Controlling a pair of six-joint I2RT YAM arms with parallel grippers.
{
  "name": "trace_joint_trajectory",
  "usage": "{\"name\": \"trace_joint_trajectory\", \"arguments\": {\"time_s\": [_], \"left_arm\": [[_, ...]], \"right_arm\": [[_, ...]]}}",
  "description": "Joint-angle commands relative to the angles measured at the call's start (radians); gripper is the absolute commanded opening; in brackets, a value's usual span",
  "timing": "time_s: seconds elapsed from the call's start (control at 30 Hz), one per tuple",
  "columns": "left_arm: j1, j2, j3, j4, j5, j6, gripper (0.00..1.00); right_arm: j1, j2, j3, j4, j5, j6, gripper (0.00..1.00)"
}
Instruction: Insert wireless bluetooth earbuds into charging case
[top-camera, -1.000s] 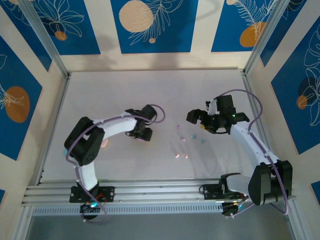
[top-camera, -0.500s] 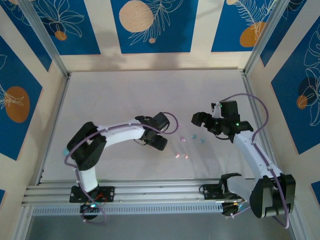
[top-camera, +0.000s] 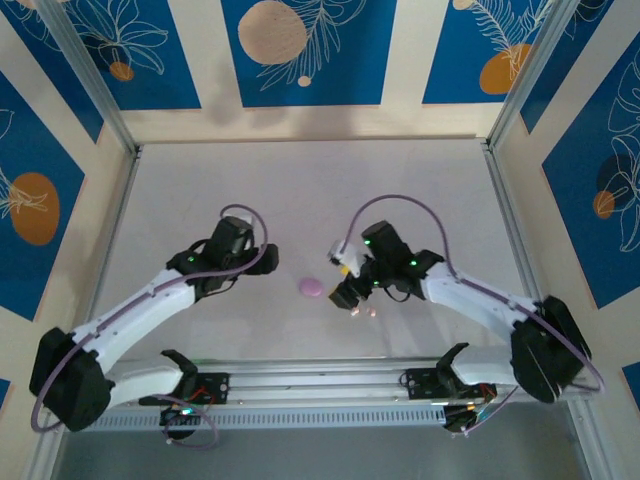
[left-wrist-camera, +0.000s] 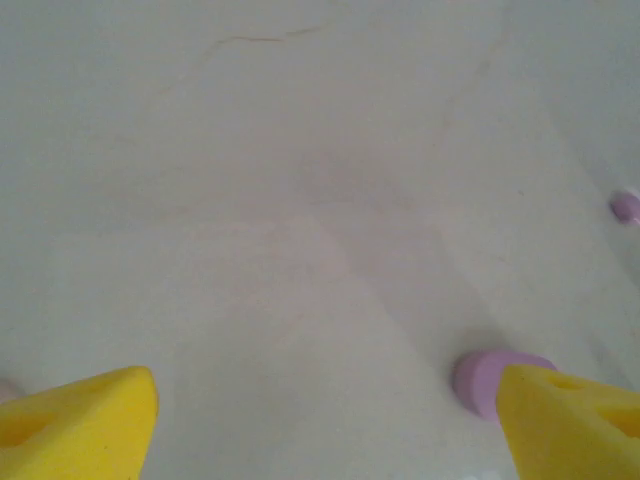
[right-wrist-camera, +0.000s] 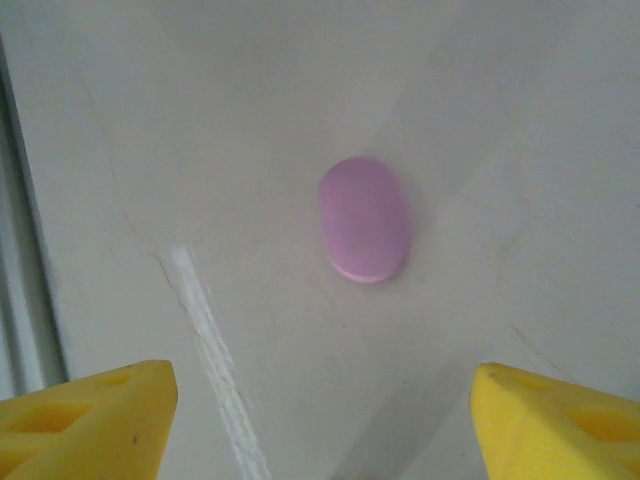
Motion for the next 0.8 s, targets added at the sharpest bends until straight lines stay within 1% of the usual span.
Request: {"name": "trace_joint_trajectory", "arguments": {"time_s": [0.0, 0.2, 0.4, 0.6, 0.73, 0.77], "left_arm": [[0.04, -0.081, -0.058, 0.058, 0.039, -0.032, 0.87], [0.061, -0.16, -0.111, 0.07, 0.03, 0.005, 0.88], [0.065, -0.182, -0.12, 0.043, -0.005, 0.039, 0.89], [0.069, -0.197, -0.137, 0.06, -0.035, 0.047, 0.9], [0.073, -0.196, -0.138, 0.06, -0.041, 0.053, 0.91], [0.073, -0.197, -0.138, 0.06, -0.041, 0.056, 0.91]], "right_arm": [[0.021, 0.093, 0.056, -0.036, 0.047, -0.252, 0.77], [0.043, 0.254, 0.124, 0.01, 0.079, -0.316, 0.78], [0.057, 0.37, 0.171, 0.049, 0.114, -0.333, 0.78], [0.082, 0.473, 0.238, 0.076, 0.133, -0.329, 0.77], [0.088, 0.522, 0.288, 0.032, 0.137, -0.34, 0.7], [0.087, 0.526, 0.293, 0.025, 0.132, -0.343, 0.66]]}}
